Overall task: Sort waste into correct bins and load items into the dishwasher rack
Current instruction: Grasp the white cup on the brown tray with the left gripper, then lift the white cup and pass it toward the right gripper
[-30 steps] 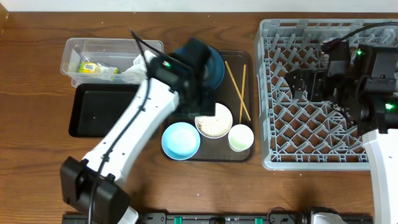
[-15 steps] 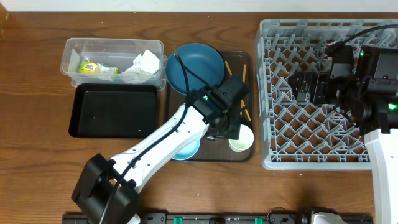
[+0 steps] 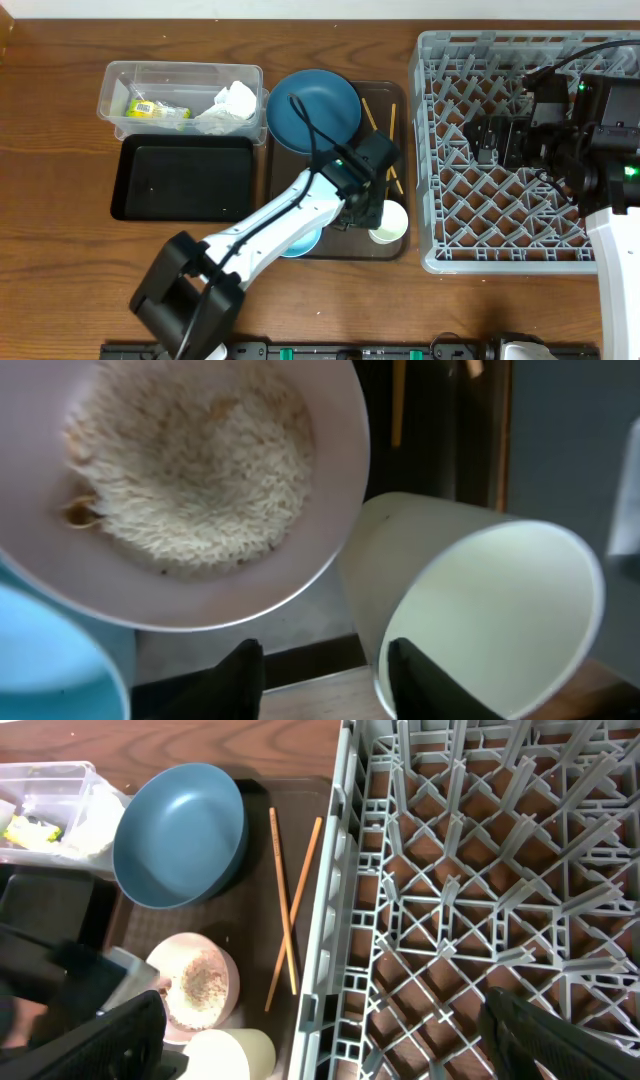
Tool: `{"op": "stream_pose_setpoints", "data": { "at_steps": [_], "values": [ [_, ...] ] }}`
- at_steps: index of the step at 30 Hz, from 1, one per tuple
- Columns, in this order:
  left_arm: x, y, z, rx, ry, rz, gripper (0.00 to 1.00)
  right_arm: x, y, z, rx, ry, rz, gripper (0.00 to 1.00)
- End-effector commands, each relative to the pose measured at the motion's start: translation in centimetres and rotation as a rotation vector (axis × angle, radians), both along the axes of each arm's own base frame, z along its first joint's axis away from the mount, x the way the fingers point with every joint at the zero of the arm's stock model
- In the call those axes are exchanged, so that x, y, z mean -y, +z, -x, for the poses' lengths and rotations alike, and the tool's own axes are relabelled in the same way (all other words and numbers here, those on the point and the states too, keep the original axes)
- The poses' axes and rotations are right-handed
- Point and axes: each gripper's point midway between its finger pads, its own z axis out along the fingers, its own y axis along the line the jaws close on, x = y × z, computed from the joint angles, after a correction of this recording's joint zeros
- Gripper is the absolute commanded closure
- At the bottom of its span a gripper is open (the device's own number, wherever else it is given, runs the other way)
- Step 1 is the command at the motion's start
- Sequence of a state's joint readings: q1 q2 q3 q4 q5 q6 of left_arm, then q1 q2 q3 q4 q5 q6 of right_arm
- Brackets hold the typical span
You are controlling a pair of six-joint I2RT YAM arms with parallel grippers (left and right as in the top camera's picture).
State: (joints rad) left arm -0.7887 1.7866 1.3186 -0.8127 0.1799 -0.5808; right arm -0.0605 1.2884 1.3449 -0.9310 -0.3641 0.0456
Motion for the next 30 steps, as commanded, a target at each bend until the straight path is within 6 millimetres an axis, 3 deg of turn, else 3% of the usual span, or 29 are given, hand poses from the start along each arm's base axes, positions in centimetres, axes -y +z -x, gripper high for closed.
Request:
{"op": "stream_pose_setpoints", "data": {
  "at_steps": [1, 8, 13, 20, 26, 30],
  "values": [
    [0.4, -1.0, 0.7, -0.011, -0.021, -0.023, 0.61, 0.2, 0.8, 0.0, 0.016, -0.016, -0.006, 0.02],
    [0.7, -0.9, 0.6, -0.003, -0.024, -0.014, 0.74, 0.2, 0.8, 0.0, 0.016, -0.016, -0.006, 0.02],
    [0.7, -0.9, 0.6, -0.002, -0.027, -0.014, 0.75, 0.2, 0.8, 0.0, 0.016, -0.016, -0.006, 0.03],
    [0.9, -0.9, 0.5, 0.004, -0.027, -0.008, 0.94, 0.2, 0.8, 0.0, 0.016, -0.016, -0.006, 0.04],
    [0.9, -0.8, 0.4, 0.006, -0.026, -0.004, 0.94, 0.2, 0.9, -0.1, 0.019, -0.016, -0.006, 0.04],
    [1.6, 0.8, 0.2, -0.001, -0.028, 0.061, 0.94, 0.2, 0.9, -0.1, 0.019, -0.016, -0.006, 0.04]
  ]
}}
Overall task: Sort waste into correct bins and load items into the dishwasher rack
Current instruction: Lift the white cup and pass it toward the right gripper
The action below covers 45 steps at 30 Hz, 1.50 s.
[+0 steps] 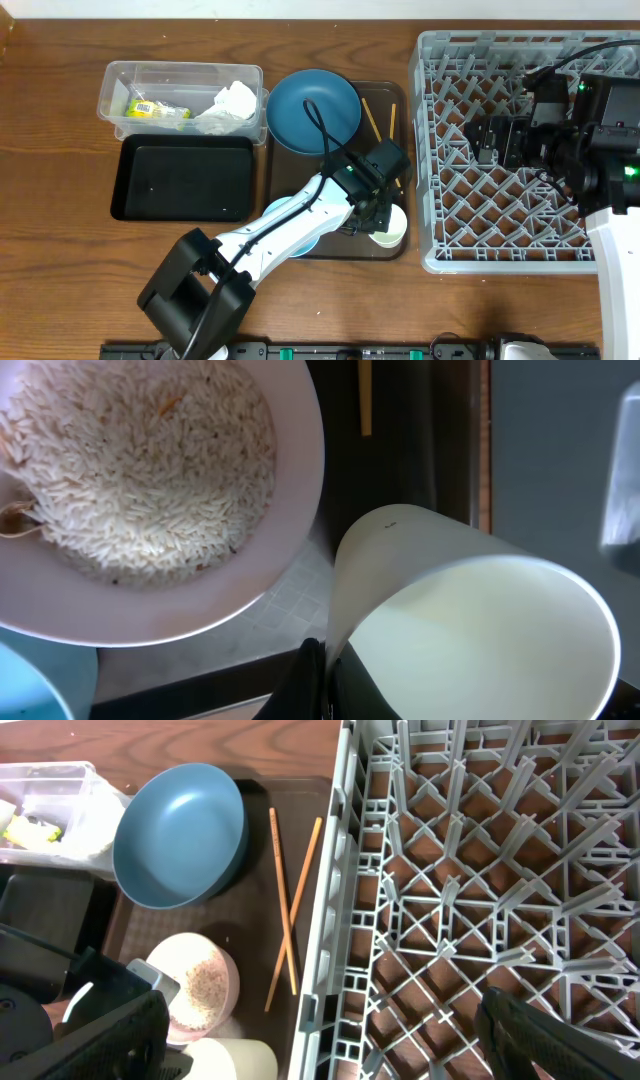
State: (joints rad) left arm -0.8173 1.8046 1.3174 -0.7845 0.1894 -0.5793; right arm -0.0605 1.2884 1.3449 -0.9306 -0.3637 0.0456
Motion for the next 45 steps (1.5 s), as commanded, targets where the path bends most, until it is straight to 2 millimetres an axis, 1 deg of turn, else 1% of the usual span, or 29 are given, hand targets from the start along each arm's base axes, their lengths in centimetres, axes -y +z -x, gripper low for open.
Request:
{"op": "stream_pose_setpoints", "data": {
  "at_steps": [1, 4, 10, 12, 15, 19, 21, 23, 26, 29, 31, 34, 37, 40, 45],
  "values": [
    [0.6, 2.1, -0.6, -0.003, 0.007, 0.079, 0.94, 0.2, 0.9, -0.1, 0.019, -0.016, -0.006, 0.04],
    [0.4, 3.9, -1.3, -0.008, 0.033, 0.152, 0.94, -0.1, 1.0, 0.0, 0.020, -0.005, -0.019, 0.03],
    [-1.3, 7.9, -3.1, -0.055, 0.103, 0.347, 0.94, -1.7, 1.5, 0.3, 0.026, 0.064, -0.095, 0.02],
    [-1.7, 9.3, -3.7, -0.071, 0.107, 0.431, 0.94, -2.6, 1.8, 0.4, 0.031, 0.104, -0.137, 0.02],
    [-1.4, 11.7, -4.3, -0.104, 0.080, 0.596, 0.94, -4.5, 2.3, 0.7, 0.046, 0.213, -0.214, 0.02],
    [-0.9, 15.2, -4.9, -0.138, 0.019, 0.816, 0.94, -7.8, 3.1, 1.4, 0.070, 0.412, -0.336, 0.02],
    [-1.2, 16.6, -5.2, -0.151, -0.004, 0.899, 0.94, -9.1, 3.5, 1.9, 0.086, 0.500, -0.388, 0.05],
    [-2.2, 17.6, -5.7, -0.165, 0.000, 0.958, 0.94, -10.0, 4.1, 2.4, 0.110, 0.580, -0.442, 0.05],
    [-3.7, 18.4, -6.6, -0.155, 0.011, 1.011, 0.93, -10.6, 4.8, 3.0, 0.160, 0.668, -0.482, 0.04],
    [-5.0, 19.4, -7.6, -0.124, 0.011, 1.064, 0.94, -10.7, 4.6, 3.0, 0.185, 0.696, -0.471, 0.03],
    [-5.4, 20.2, -7.9, -0.105, -0.012, 1.103, 0.94, -11.1, 4.7, 3.2, 0.206, 0.725, -0.483, 0.03],
    [-5.4, 21.2, -7.9, -0.086, -0.057, 1.148, 0.94, -12.1, 4.6, 3.6, 0.239, 0.783, -0.514, 0.03],
    [-5.4, 21.6, -7.8, -0.084, -0.080, 1.168, 0.94, -13.2, 4.2, 3.8, 0.276, 0.839, -0.530, 0.06],
    [-5.3, 22.2, -7.3, -0.095, -0.109, 1.198, 0.94, -13.9, 3.7, 3.5, 0.285, 0.850, -0.541, 0.06],
    [-5.3, 22.5, -7.0, -0.109, -0.124, 1.216, 0.94, -15.1, 4.1, 3.1, 0.323, 0.874, -0.557, 0.07]
  ]
}}
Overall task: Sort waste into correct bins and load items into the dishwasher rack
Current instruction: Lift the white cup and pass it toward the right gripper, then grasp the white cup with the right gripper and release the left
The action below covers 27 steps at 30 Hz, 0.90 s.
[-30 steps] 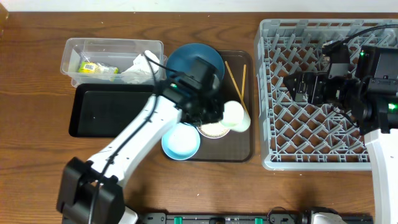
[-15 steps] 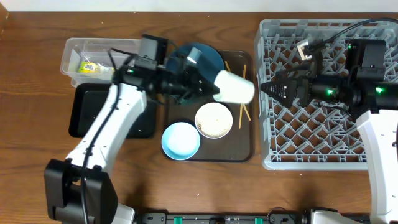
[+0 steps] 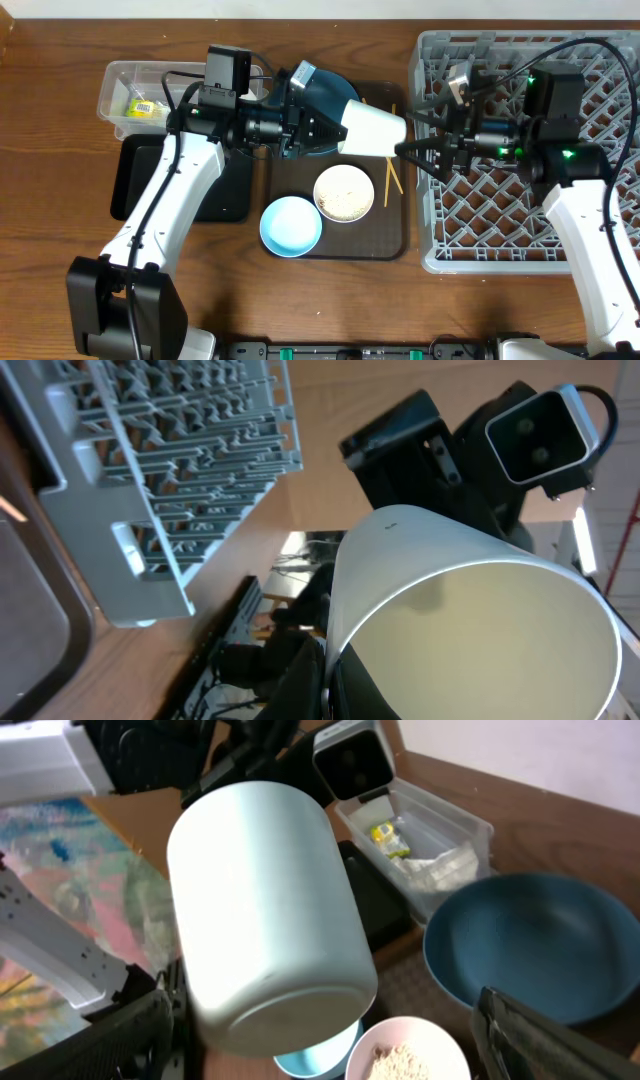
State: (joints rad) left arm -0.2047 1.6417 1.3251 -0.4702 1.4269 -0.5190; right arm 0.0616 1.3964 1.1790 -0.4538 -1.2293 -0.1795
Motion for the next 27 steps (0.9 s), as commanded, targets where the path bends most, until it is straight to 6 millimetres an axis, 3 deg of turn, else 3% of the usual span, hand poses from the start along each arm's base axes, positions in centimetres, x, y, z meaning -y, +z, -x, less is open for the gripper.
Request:
{"op": "stream_pose_setpoints", "data": {
  "at_steps": [1, 8, 16, 27],
  "values": [
    [0.1, 2.0, 0.7, 0.050, -0.041, 0.053, 0.94, -1.3, 0.6, 0.9, -0.037, 0.050, -0.042, 0.07],
    [0.5, 2.0, 1.0, 0.049, -0.057, 0.053, 0.94, -3.2, 1.2, 1.7, 0.001, 0.109, -0.049, 0.20],
    [0.5, 2.0, 1.0, 0.050, -0.056, 0.053, 0.94, -3.4, 1.2, 1.9, -0.004, 0.116, -0.050, 0.25],
    [0.5, 2.0, 1.0, 0.051, -0.056, 0.053, 0.94, -3.9, 1.0, 2.3, -0.012, 0.128, -0.045, 0.21]
  ]
}}
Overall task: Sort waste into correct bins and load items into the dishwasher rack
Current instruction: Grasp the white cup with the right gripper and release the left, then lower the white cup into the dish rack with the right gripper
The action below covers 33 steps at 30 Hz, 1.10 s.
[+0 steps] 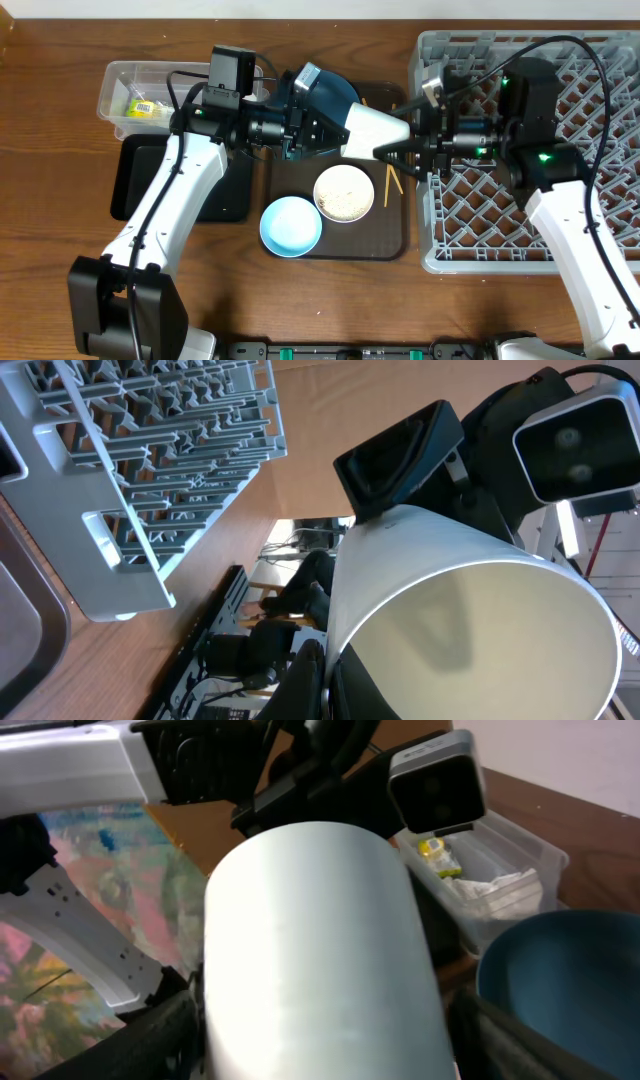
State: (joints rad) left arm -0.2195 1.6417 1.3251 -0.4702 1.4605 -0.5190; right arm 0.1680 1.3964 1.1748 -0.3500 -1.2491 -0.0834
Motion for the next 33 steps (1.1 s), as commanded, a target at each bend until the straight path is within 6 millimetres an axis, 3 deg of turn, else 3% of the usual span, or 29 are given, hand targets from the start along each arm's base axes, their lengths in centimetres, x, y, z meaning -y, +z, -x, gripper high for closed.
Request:
{"op": "stream_pose_setpoints", "data": {
  "at_steps": [1, 7, 12, 20, 22, 23, 28, 33],
  "values": [
    [0.0, 1.5, 0.3, 0.056, -0.019, 0.029, 0.94, -0.5, -0.1, 0.6, -0.018, 0.024, -0.005, 0.21],
    [0.0, 1.6, 0.2, 0.059, -0.018, 0.029, 0.94, -0.5, -0.3, 0.7, -0.024, 0.025, -0.005, 0.23],
    [0.0, 1.5, 0.2, 0.063, -0.016, 0.027, 0.94, -0.5, -0.3, 0.7, -0.024, 0.025, -0.005, 0.46],
    [0.0, 1.6, 0.1, 0.074, -0.016, 0.029, 0.84, 0.2, -0.1, 0.2, -0.023, 0.000, -0.008, 0.52],
    [0.0, 1.5, 0.0, 0.084, -0.012, 0.024, 0.83, 1.1, 0.2, -0.5, -0.038, -0.037, -0.015, 0.52],
    [0.0, 1.4, -0.1, 0.089, -0.005, 0.017, 0.77, 1.9, 0.2, -1.0, -0.056, -0.078, -0.011, 0.53],
    [-0.1, 0.0, -1.5, 0.136, 0.062, -0.063, 0.69, 6.7, 0.0, -4.1, -0.157, -0.378, 0.040, 0.54],
    [-0.7, -2.1, -3.6, 0.229, 0.161, -0.198, 0.66, 11.9, -1.0, -4.9, -0.246, -0.704, 0.146, 0.55]
  ]
}}
